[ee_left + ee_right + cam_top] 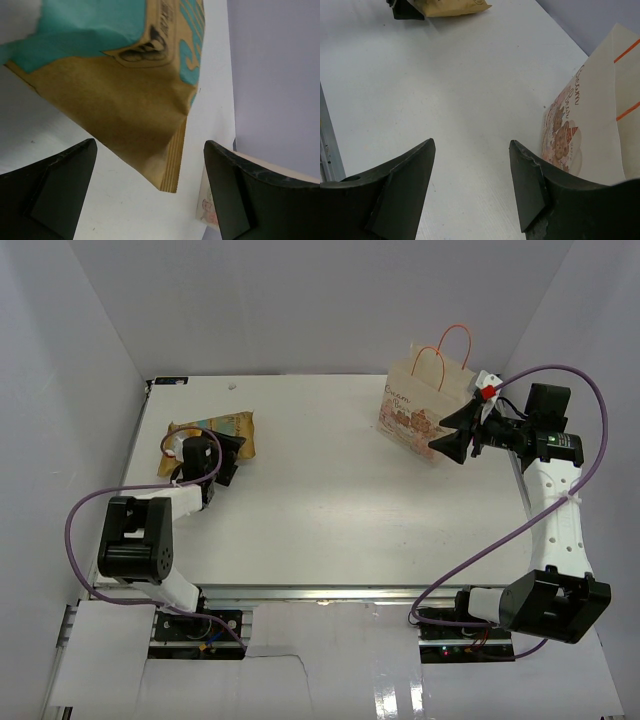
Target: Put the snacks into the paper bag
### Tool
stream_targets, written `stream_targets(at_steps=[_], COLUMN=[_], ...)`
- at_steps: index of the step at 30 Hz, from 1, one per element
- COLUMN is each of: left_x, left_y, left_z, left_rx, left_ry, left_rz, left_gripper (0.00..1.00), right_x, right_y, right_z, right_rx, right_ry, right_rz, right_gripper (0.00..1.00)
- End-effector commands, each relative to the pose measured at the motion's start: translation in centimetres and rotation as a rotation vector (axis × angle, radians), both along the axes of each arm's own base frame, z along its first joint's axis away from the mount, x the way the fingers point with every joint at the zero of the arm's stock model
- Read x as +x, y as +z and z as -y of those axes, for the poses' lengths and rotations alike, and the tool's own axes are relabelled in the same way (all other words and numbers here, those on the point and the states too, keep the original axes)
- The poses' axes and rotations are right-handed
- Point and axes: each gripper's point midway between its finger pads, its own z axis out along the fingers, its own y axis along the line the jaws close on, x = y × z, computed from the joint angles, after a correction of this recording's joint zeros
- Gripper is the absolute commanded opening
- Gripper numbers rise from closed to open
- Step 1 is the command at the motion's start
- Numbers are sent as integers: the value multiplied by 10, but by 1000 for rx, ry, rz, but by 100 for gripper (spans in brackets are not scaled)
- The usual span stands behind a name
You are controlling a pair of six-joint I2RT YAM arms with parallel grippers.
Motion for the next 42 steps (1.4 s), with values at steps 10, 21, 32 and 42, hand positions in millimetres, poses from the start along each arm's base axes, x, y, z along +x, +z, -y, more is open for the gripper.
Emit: stream_targets(at_steps=[10, 21, 32, 42], left_x=[18, 18, -53, -163], left_y=[-18, -2, 42, 55], left_z=[-16, -2, 41, 91], left_rx=[-94, -42, -7, -227], left_ry=[185, 4, -367, -713], left_rz=[-55, -4, 129, 109], left_gripper=[88, 20, 0, 0], right_x=[-12, -84, -95, -73], right_y=[22, 18, -48, -88], right_z=[-16, -82, -149, -254], right_rx=[-21, -159, -374, -411], right_ry=[93, 450, 743, 806], right_rz=[110, 335, 662, 833], right_gripper=[67, 73, 85, 95])
